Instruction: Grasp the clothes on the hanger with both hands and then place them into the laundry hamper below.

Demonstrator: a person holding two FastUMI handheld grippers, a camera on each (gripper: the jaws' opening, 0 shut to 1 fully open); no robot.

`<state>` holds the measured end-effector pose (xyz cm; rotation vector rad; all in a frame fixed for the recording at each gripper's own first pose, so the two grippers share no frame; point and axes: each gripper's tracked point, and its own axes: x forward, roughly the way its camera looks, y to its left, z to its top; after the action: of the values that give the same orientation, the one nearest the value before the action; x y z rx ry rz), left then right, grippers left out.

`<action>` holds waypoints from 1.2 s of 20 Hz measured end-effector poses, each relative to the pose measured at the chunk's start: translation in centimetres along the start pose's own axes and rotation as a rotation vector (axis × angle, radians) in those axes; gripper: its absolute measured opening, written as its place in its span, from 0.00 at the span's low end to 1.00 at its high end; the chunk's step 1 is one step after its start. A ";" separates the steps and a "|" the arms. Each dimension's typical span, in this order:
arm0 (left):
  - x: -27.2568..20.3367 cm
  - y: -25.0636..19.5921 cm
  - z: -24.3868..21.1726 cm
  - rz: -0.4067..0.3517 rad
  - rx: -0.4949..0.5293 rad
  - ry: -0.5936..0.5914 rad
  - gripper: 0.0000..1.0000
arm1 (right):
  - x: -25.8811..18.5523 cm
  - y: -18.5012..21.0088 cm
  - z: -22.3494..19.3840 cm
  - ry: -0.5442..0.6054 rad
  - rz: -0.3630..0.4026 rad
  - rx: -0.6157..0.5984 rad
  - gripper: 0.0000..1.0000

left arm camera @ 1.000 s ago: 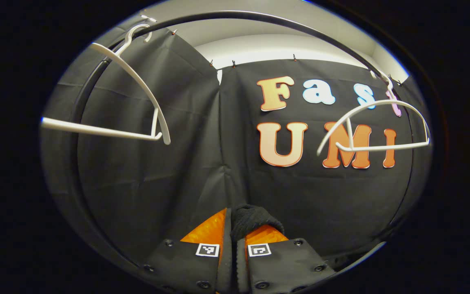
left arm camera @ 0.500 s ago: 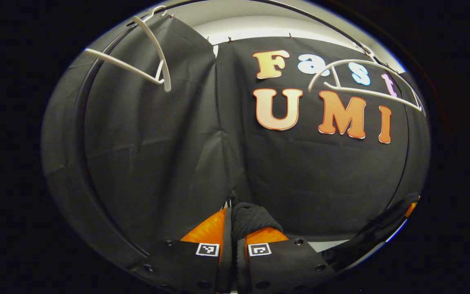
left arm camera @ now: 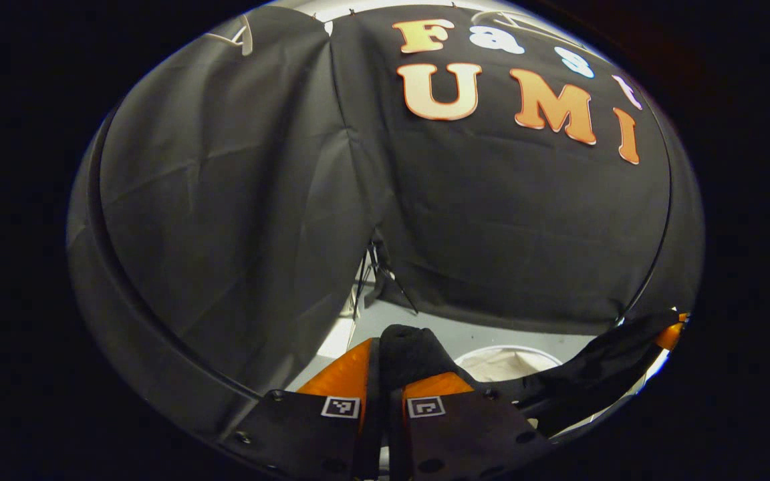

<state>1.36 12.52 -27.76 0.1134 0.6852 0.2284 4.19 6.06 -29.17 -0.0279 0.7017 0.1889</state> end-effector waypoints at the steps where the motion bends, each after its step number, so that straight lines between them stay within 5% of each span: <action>1: 0.2 -0.6 -1.3 -0.009 -0.006 0.037 0.12 | 0.5 0.1 -1.0 0.029 -0.001 -0.002 0.02; 6: 2.5 -1.8 -7.3 -0.020 -0.056 0.194 0.12 | 1.8 0.1 -4.4 0.118 -0.005 -0.010 0.04; 10: 3.1 -1.2 -8.8 0.013 -0.053 0.256 0.16 | 2.1 0.0 -5.0 0.128 -0.010 -0.049 0.15; 13: 2.5 -0.9 -10.3 0.034 -0.042 0.307 0.41 | 2.2 1.0 -5.2 0.131 0.016 -0.063 0.34; 15: 2.3 -1.3 -10.7 0.034 -0.060 0.343 0.42 | 2.2 1.2 -5.6 0.136 0.021 -0.062 0.46; 18: 3.2 -1.0 -10.9 0.064 -0.064 0.340 1.00 | 1.9 1.3 -6.6 0.157 0.021 -0.051 0.55; 24: 2.7 -1.5 -10.7 0.050 -0.068 0.325 1.00 | 1.8 0.5 -7.9 0.194 0.009 -0.027 0.88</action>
<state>-3.20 12.01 -37.97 0.0279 0.9978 0.3216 0.42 6.15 -36.31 -0.0697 0.8928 0.2057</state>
